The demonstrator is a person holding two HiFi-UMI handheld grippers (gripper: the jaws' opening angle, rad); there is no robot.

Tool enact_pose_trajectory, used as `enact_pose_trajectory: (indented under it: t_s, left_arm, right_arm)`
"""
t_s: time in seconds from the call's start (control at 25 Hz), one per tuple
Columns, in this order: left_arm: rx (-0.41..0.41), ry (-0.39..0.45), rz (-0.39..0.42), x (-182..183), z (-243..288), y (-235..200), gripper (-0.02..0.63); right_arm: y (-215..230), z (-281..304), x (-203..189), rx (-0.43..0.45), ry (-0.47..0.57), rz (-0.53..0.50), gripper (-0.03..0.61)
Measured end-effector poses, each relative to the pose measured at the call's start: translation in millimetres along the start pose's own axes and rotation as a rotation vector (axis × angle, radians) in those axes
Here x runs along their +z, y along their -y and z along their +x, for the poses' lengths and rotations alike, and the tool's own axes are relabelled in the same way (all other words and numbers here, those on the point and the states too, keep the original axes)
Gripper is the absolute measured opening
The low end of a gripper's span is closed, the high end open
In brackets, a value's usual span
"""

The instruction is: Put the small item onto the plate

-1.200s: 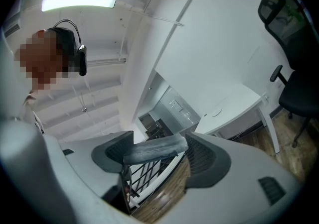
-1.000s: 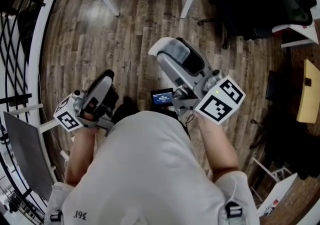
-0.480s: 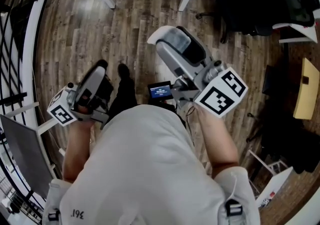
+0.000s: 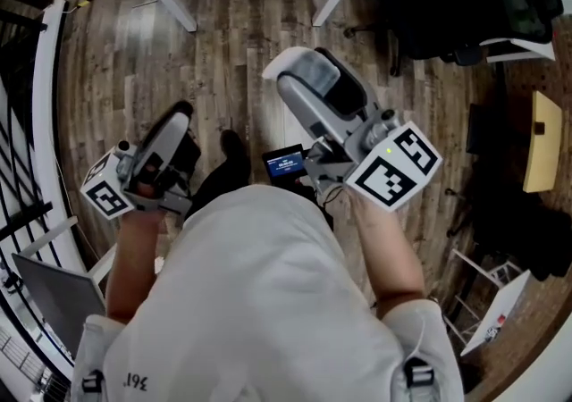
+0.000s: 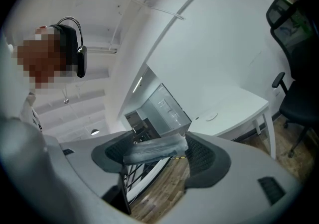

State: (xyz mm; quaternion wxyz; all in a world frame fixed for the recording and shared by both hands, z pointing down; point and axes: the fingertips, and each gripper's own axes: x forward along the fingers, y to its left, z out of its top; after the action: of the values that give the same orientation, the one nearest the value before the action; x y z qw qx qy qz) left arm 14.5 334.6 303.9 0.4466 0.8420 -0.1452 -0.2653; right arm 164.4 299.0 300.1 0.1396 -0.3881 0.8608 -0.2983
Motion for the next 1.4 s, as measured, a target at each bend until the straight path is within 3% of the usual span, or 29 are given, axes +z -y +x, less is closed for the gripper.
enact_pose_trajectory:
  t_s: [0.28, 0.64, 0.96, 1.4]
  left_arm:
    - [-0.039, -0.049, -0.023, 61.9, -11.5, -27.6, 0.066]
    - [-0.045, -0.079, -0.029, 97.0, -10.5, -59.3, 0.066]
    - [0.028, -0.093, 0.035, 107.9, 31.1, -98.4, 0.066]
    - [0.081, -0.038, 0.127, 147.9, 149.3, -148.3, 0.066]
  right_arm:
    - [-11.3, 63.2, -0.4, -0.048, 0.013, -0.028, 0.316]
    - [3.9, 114.4, 4.2, -0.068, 0.022, -0.040, 0.316]
    - [68.3, 142.2, 36.6, -0.044, 0.020, -0.026, 0.316]
    - [164.8, 200.5, 122.7, 0.064, -0.032, -0.081, 0.316]
